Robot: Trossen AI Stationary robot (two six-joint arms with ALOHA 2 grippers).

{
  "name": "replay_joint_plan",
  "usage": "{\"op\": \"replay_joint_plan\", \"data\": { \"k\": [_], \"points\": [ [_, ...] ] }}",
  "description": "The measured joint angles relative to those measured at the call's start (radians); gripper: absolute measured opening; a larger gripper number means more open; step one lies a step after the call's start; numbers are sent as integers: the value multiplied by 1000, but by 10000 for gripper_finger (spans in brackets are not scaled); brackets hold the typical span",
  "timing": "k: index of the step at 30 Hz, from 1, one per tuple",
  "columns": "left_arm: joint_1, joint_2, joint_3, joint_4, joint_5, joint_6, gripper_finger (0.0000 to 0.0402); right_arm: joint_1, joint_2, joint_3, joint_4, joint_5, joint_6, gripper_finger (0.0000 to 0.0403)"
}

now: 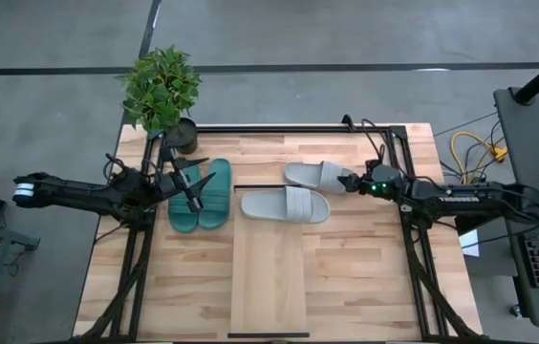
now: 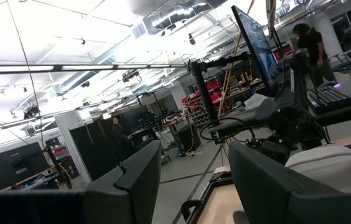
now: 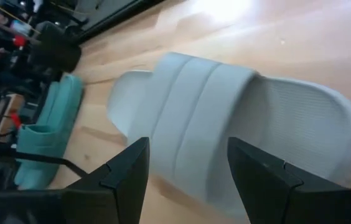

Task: Pick and place slides into the shelf
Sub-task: Put the gray slipper on the shelf

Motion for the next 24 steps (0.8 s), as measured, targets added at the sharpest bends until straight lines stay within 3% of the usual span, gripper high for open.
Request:
{"op": "replay_joint_plan", "data": {
  "k": [8, 15, 24],
  "points": [
    [0, 0, 0, 0, 0, 0, 173, 0, 169, 1, 79, 1, 22, 208],
    [0, 0, 0, -2, 0, -1, 173, 0, 277, 2, 281, 0, 4, 208],
    [0, 0, 0, -3, 0, -2, 173, 0, 423, 26, 351, 2, 1, 190]
  ]
}}
